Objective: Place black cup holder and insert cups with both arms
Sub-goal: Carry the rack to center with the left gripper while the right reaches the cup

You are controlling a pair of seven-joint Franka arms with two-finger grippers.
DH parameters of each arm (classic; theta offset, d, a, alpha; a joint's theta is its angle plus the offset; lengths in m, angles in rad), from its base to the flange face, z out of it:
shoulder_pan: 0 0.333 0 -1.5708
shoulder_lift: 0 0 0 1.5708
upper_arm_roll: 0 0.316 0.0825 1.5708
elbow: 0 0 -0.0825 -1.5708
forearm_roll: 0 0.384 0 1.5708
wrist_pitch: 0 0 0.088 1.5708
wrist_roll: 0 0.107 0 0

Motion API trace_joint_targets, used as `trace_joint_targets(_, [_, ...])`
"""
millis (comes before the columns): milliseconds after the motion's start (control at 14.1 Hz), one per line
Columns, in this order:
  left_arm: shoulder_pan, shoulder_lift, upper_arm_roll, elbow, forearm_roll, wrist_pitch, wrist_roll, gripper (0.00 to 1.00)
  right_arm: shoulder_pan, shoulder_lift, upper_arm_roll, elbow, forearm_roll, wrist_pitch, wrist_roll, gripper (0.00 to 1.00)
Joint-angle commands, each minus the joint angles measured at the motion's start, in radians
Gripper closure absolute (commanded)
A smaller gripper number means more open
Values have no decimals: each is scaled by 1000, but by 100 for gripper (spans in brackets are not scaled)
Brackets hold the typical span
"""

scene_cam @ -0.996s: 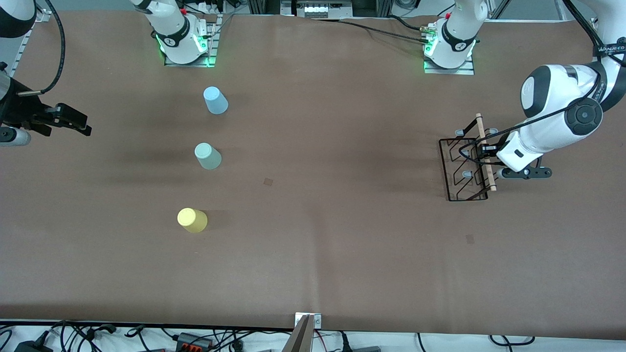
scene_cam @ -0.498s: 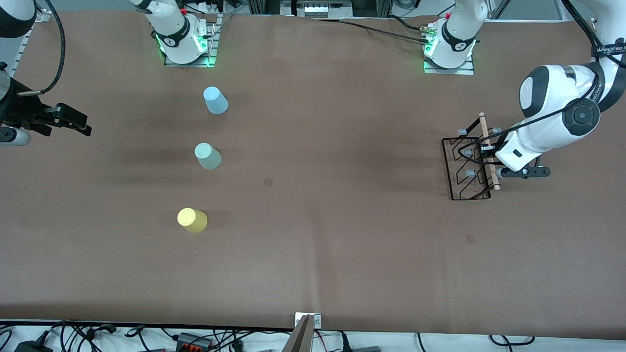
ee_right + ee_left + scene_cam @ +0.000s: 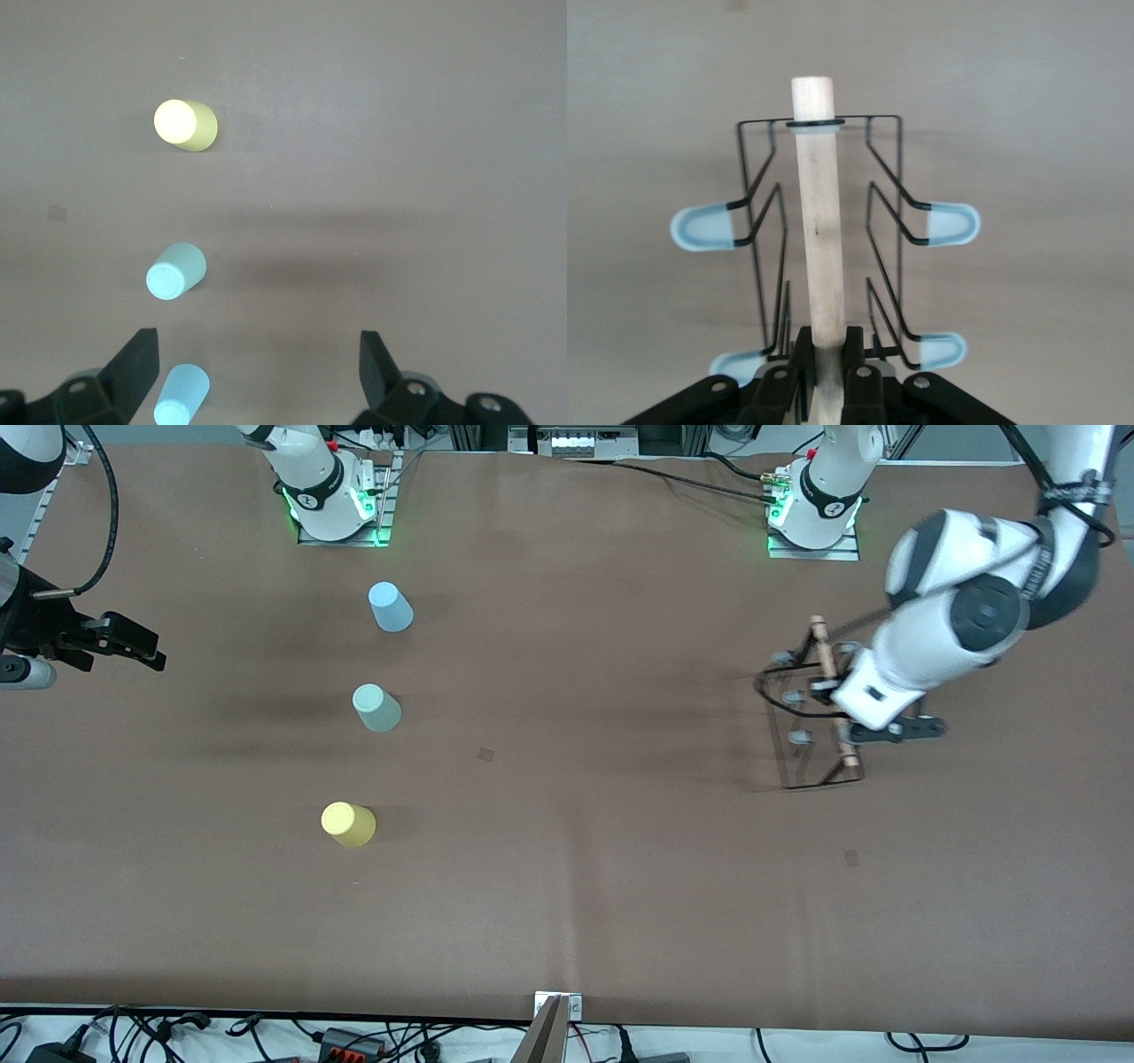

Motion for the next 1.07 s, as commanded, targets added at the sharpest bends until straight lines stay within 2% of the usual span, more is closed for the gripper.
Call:
trace_joint_targets(0, [-39, 107, -105, 182, -7, -55, -134, 99, -9, -20, 4, -19, -11, -8, -5, 0])
trace_joint_targets(213, [-175, 196, -126, 266, -7, -47, -240, 99, -7, -5, 4, -13, -9, 3, -2, 0])
trace_joint_targets(427, [-329, 329, -123, 410, 8, -44, -441, 99, 0, 28, 7, -10, -9, 9, -2, 0])
trace_joint_targets(640, [-407, 435, -116, 515, 5, -7, -460, 99, 59, 125, 7, -8, -9, 31, 7, 0])
trace_joint_targets(783, [-466, 454, -106, 521, 10, 35, -462, 99, 89, 205, 7, -11, 5, 66, 39, 0])
trace_joint_targets(996, [-515, 501, -84, 520, 47, 86, -494, 99, 177, 271, 7, -19, 5, 119, 122, 0])
